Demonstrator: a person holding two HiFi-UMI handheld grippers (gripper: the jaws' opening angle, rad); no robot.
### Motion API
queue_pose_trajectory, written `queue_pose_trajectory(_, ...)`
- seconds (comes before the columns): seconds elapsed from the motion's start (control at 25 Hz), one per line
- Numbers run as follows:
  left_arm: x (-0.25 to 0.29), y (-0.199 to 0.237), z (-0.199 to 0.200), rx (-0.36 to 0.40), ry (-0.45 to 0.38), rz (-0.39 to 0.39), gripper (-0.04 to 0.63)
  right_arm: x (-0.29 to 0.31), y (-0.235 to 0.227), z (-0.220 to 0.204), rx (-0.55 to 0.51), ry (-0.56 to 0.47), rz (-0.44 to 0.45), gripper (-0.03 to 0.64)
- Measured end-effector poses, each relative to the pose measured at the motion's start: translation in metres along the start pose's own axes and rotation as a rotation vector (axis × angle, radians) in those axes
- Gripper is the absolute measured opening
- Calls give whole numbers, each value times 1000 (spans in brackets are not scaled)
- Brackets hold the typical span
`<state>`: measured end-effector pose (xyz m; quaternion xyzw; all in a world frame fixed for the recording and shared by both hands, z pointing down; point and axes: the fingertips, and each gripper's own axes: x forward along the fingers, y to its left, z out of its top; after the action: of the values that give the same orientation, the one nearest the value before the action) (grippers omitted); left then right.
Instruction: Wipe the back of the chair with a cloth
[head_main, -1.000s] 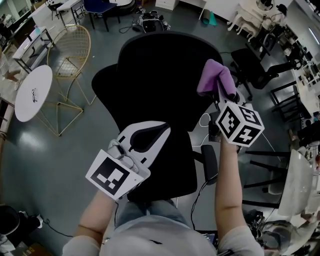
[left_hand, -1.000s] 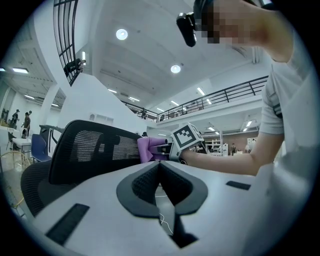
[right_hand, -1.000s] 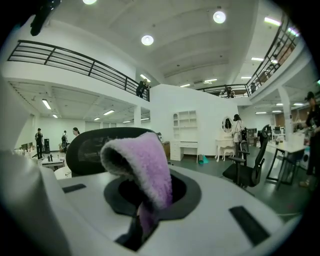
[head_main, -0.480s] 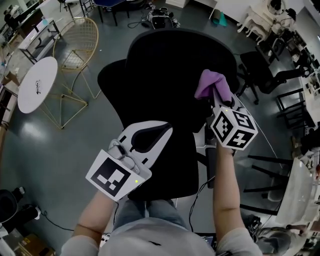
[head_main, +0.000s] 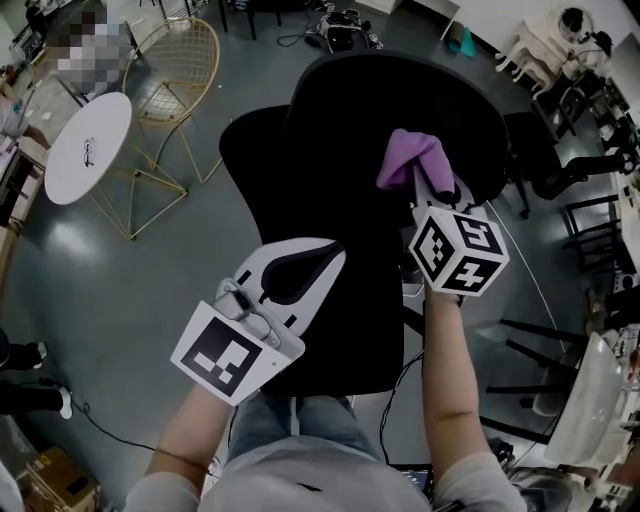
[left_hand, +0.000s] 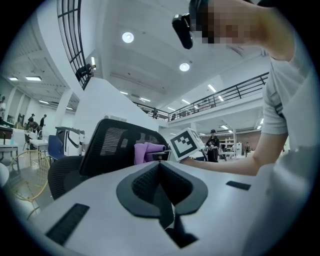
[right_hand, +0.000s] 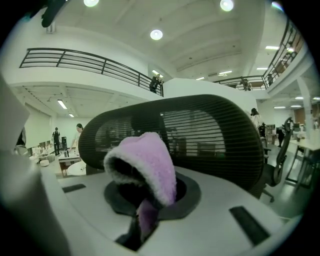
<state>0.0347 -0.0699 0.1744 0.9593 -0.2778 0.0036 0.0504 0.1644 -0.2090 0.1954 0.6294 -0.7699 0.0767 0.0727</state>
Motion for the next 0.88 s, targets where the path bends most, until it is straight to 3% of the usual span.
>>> queue_pose_trajectory(0.64, -65, 31, -1, -4, -8, 130, 12, 29, 132, -1, -35, 7, 201, 44)
queue_pose_trajectory(0.88, -82, 40, -1, -11, -13, 156, 12, 27, 145, -2, -23, -3, 206, 44)
